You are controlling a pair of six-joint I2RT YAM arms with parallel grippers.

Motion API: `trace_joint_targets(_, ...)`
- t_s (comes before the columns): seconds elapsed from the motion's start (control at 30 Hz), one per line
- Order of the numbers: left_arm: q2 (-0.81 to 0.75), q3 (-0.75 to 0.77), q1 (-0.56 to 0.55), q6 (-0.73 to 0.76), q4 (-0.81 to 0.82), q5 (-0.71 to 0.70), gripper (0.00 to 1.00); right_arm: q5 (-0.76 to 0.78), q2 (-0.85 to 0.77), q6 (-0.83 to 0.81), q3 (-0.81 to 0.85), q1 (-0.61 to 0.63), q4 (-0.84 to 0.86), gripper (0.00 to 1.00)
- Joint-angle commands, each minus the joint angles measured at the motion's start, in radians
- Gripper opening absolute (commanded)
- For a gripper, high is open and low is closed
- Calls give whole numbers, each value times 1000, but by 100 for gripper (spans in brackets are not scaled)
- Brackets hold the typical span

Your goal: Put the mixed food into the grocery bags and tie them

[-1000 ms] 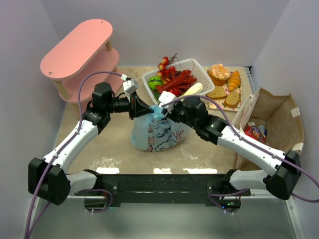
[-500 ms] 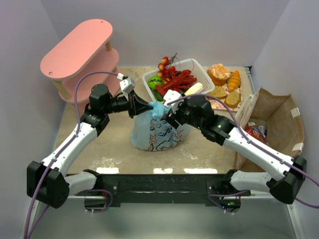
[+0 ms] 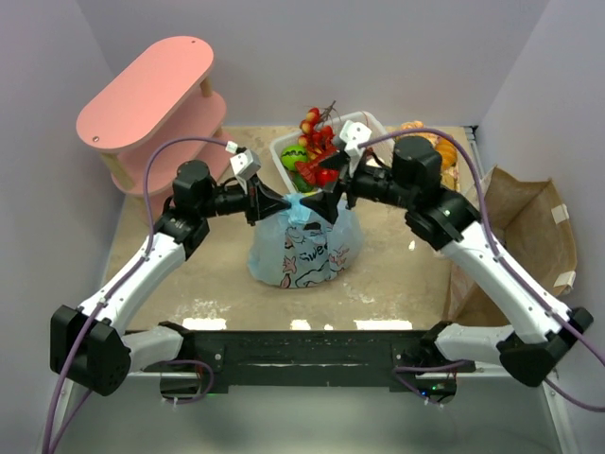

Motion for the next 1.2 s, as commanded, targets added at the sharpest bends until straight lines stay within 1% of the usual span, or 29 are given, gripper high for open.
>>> trace_joint_targets(0.0,-43,7,-15,73,9,-30,0,-195,131,116,82,-4,-6,97)
trace_joint_targets(0.2,-58,-10,-20,91,19,-40,0,-267,201,44,59,0,-64,98)
trace_joint_targets(0.33,-67,-21,-23,90,39,-37,0,-209,230,-16,42,2,-122,94)
trace_joint_targets(0.37,-67,-21,-24,91,38,-37,0,-194,241,-27,45,3,-139,89)
trace_joint_targets(0.4,-67,-21,-23,97,35,-40,0,-153,246,-36,52,5,-173,86)
trace_joint_targets(0.47,-70,-21,-23,102,27,-46,0,-101,249,-45,52,11,-190,80)
trace_joint_targets(0.5,-73,-21,-23,108,24,-49,0,-84,253,-51,55,11,-210,79)
trace_joint_targets(0.53,-75,-20,-23,110,22,-50,0,-41,257,-56,56,17,-217,79)
trace_joint_targets(0.67,-75,-19,-26,114,21,-46,0,42,281,-70,68,43,-248,79)
trace_joint_targets(0.83,-76,-23,-37,117,18,-46,0,114,312,-60,84,81,-236,85)
trace_joint_targets(0.9,-81,-26,-38,117,18,-47,0,160,316,-54,91,91,-231,86)
trace_joint_targets(1.03,-84,-23,-38,136,-5,-79,0,245,312,-50,105,117,-245,76)
trace_joint_targets(1.07,-86,-21,-38,143,-13,-87,0,254,301,-50,107,118,-248,70)
trace_joint_targets(1.13,-92,-20,-38,156,-24,-112,0,285,290,-50,114,117,-268,65)
trace_joint_targets(1.17,-95,-21,-38,159,-27,-116,0,295,283,-51,119,118,-279,58)
